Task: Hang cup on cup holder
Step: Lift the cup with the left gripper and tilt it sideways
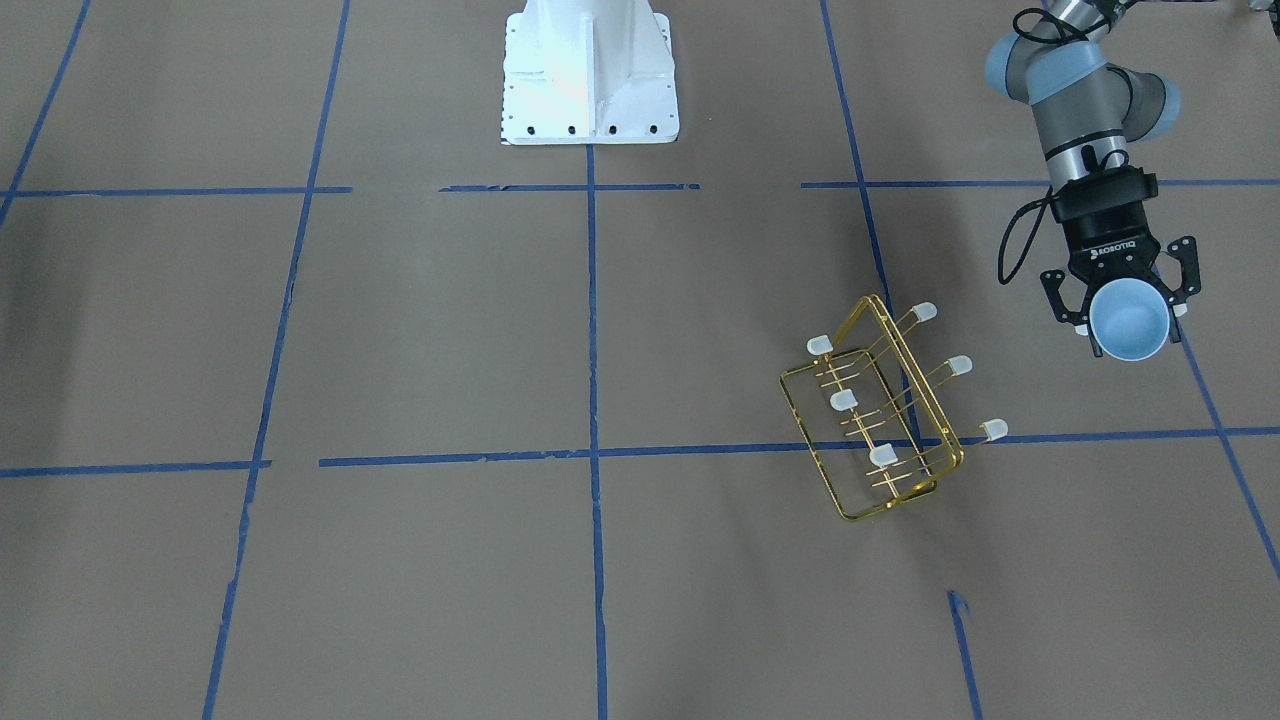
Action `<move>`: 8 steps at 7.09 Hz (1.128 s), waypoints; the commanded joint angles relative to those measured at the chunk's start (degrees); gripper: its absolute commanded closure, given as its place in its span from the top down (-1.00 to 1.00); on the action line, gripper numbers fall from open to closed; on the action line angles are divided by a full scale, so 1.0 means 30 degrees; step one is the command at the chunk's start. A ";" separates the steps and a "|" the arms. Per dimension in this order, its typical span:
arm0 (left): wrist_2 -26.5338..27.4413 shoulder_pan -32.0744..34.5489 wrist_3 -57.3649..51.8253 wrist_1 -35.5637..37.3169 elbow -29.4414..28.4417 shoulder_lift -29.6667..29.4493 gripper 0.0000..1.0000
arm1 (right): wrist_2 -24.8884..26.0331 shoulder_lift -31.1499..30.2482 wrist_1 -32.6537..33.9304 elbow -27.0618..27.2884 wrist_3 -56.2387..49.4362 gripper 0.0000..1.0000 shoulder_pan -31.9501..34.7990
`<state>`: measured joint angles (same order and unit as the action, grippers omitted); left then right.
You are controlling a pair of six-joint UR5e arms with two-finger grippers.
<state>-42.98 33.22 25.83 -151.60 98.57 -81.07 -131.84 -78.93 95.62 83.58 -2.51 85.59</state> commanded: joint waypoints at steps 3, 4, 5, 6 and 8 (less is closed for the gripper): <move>0.1867 -0.0027 -1.0599 0.0318 0.1360 -0.0047 -1.00 | 0.0000 0.0000 0.0000 0.0000 -0.0012 1.00 0.0007; 0.2138 -0.0057 -1.3794 0.0347 0.1595 -0.0135 -1.00 | 0.0000 0.0000 0.0000 0.0000 -0.0012 1.00 0.0007; 0.3097 -0.0260 -1.6320 0.0435 0.1771 -0.0136 -1.00 | 0.0000 0.0000 0.0000 0.0000 -0.0012 1.00 0.0007; 0.3716 -0.0378 -1.8840 0.0465 0.2092 -0.0165 -1.00 | 0.0000 0.0000 0.0000 0.0000 -0.0012 1.00 0.0007; 0.4746 -0.0847 -2.3792 0.0581 0.2329 -0.0630 -1.00 | 0.0000 0.0000 0.0000 0.0000 -0.0012 1.00 0.0007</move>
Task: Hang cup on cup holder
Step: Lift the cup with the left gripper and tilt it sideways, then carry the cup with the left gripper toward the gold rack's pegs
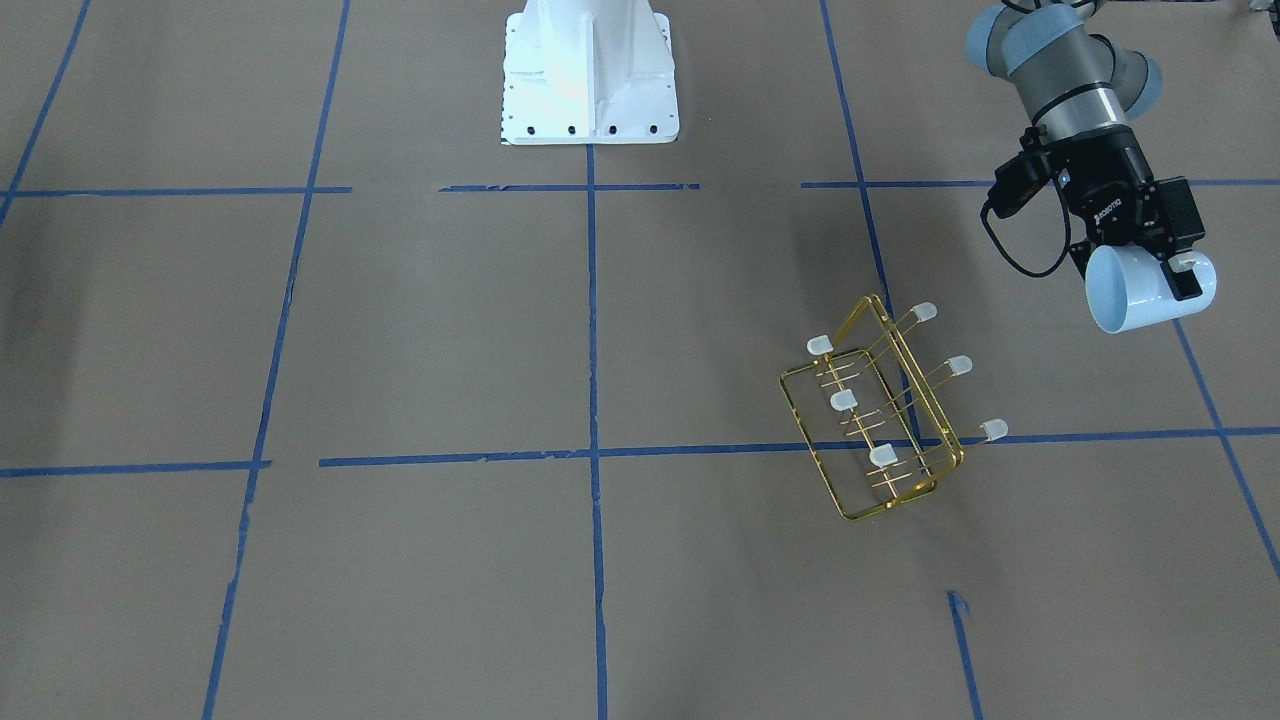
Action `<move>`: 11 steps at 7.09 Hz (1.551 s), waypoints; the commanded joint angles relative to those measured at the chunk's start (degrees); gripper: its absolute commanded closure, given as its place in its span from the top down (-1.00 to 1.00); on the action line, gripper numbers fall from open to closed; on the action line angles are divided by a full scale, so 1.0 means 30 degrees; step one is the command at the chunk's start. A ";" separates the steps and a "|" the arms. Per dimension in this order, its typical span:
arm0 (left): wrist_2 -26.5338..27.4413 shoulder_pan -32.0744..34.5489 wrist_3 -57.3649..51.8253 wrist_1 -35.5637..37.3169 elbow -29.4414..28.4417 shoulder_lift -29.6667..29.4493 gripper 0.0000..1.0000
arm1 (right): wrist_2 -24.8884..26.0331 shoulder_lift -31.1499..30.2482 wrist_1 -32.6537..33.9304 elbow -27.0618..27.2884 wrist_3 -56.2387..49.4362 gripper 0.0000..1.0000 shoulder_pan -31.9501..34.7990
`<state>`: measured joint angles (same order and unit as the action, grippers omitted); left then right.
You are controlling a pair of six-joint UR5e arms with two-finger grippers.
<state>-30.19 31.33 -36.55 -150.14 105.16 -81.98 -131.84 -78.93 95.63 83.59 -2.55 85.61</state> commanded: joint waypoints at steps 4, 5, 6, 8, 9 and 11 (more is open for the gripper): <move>0.4486 -0.2995 -0.8339 0.0998 -0.0072 -0.0709 -1.00 | 0.0000 0.0000 0.0000 0.0000 0.0029 1.00 0.0000; 0.5832 -0.3698 -0.9281 0.1321 -0.0682 -0.1348 -1.00 | 0.0000 0.0000 0.0000 0.0000 0.0030 1.00 0.0000; 0.6831 -0.4024 -0.9349 0.1963 -0.1298 -0.2253 -1.00 | 0.0000 0.0000 0.0000 0.0000 0.0001 1.00 0.0000; 0.7222 -0.4290 -0.9959 0.2116 -0.2266 -0.2788 -1.00 | 0.0000 0.0000 0.0000 0.0000 0.0000 1.00 0.0000; 0.7222 -0.4349 -1.0661 0.2116 -0.2735 -0.3370 -1.00 | 0.0000 0.0000 0.0000 0.0000 0.0000 1.00 -0.0029; 0.7251 -0.5050 -1.0844 0.2145 -0.3438 -0.4015 -1.00 | 0.0000 0.0000 0.0000 0.0000 0.0030 1.00 0.0000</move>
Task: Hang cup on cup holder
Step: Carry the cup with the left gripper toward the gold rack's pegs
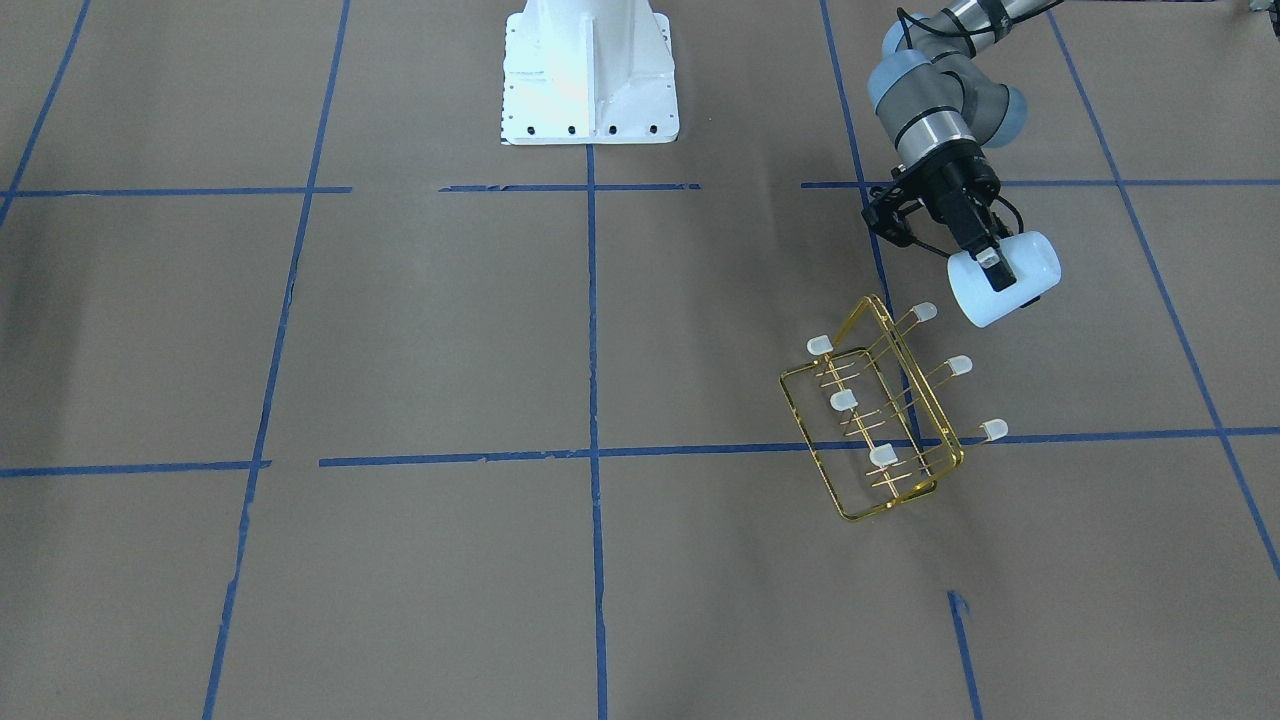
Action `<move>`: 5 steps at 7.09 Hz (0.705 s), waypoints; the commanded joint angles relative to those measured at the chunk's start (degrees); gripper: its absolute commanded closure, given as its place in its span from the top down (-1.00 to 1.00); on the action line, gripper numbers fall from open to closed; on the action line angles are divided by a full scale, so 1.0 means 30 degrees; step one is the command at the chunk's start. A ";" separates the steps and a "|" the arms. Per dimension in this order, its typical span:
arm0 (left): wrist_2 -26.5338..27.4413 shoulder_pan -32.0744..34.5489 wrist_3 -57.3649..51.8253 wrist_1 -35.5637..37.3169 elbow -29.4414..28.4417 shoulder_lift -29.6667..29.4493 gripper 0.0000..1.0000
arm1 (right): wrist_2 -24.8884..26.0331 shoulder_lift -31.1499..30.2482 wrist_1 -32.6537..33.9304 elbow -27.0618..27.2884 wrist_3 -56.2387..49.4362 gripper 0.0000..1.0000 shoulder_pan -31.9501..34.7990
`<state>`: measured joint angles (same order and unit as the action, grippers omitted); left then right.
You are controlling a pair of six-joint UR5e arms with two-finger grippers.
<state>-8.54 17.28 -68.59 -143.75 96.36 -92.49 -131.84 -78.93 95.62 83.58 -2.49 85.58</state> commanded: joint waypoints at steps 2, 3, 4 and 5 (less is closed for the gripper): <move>0.0590 -0.0692 -0.0163 0.0015 -0.1120 -0.0809 -1.00 | 0.0000 0.0000 0.0000 0.0001 -0.0019 1.00 0.0008; 0.0823 -0.0751 -0.0163 0.0044 -0.1356 -0.1014 -1.00 | 0.0000 0.0000 0.0000 0.0001 0.0010 1.00 0.0008; 0.0854 -0.0751 -0.0163 0.0016 -0.1880 -0.1422 -1.00 | 0.0000 0.0000 0.0000 0.0001 -0.0018 1.00 0.0008; 0.1261 -0.0780 -0.0163 0.0015 -0.2495 -0.1774 -1.00 | 0.0000 0.0000 0.0000 0.0001 0.0010 1.00 0.0008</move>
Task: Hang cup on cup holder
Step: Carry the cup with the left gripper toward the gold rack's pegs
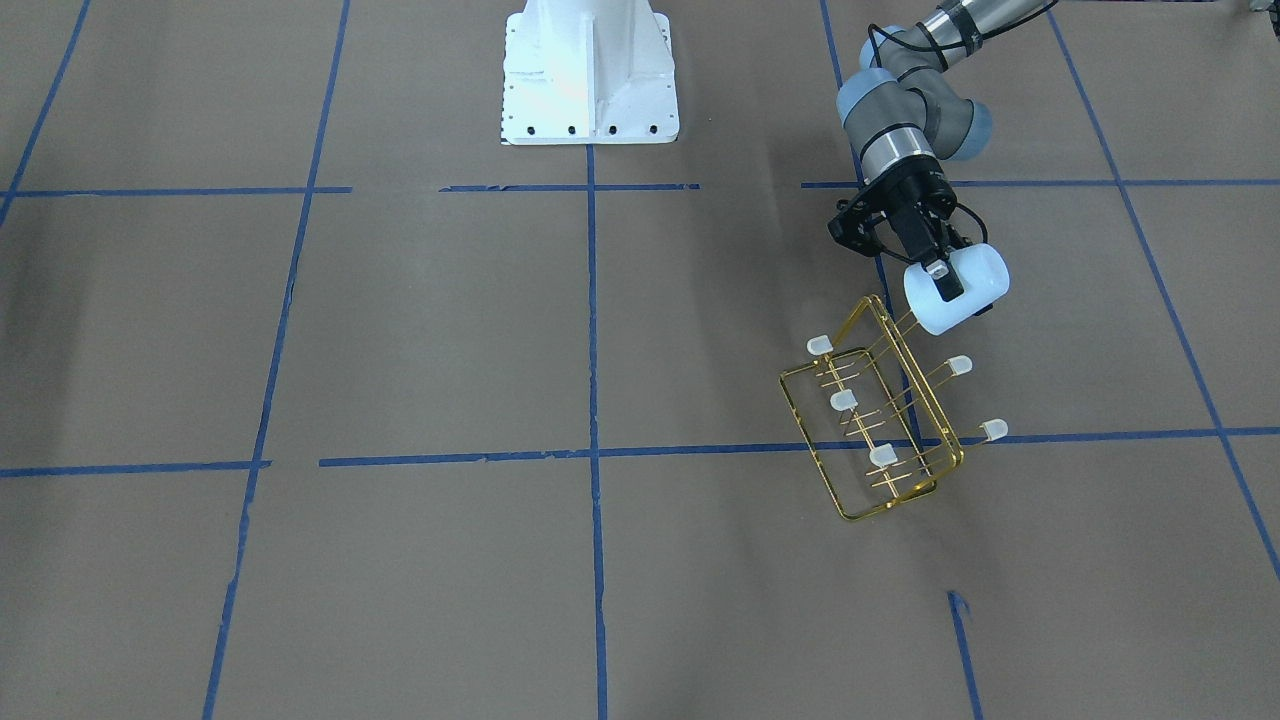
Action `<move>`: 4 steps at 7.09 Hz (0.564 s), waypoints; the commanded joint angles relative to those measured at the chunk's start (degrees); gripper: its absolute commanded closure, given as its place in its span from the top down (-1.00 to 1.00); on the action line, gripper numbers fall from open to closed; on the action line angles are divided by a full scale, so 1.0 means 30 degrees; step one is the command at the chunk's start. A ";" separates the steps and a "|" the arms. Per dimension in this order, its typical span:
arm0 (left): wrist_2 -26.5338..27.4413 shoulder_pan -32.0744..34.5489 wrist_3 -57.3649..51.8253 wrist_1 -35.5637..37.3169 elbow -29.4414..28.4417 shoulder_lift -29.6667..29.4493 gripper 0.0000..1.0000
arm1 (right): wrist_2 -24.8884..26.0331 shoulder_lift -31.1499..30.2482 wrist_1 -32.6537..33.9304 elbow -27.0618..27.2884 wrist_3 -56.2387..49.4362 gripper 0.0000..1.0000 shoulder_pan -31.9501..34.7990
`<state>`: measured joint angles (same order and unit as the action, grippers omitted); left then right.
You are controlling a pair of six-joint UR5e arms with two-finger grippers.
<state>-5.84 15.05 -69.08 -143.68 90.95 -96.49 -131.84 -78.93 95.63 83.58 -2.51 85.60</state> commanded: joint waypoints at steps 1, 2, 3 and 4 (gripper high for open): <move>0.0450 -0.0123 -0.0001 -0.0007 -0.1162 -0.0705 -1.00 | 0.0000 0.0000 0.0000 0.0000 -0.0013 1.00 0.0001; 0.0451 -0.0153 -0.0001 -0.0007 -0.1283 -0.0852 -1.00 | 0.0000 0.0000 0.0000 0.0000 -0.0013 1.00 0.0001; 0.0451 -0.0182 -0.0001 -0.0007 -0.1429 -0.0999 -1.00 | 0.0000 0.0000 0.0000 0.0000 0.0016 1.00 0.0001; 0.0451 -0.0241 -0.0001 -0.0007 -0.1779 -0.1203 -1.00 | 0.0000 0.0000 0.0000 0.0000 -0.0013 1.00 0.0001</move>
<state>-4.51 14.51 -69.08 -143.70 86.65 -99.41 -131.83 -78.93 95.62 83.58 -2.51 85.60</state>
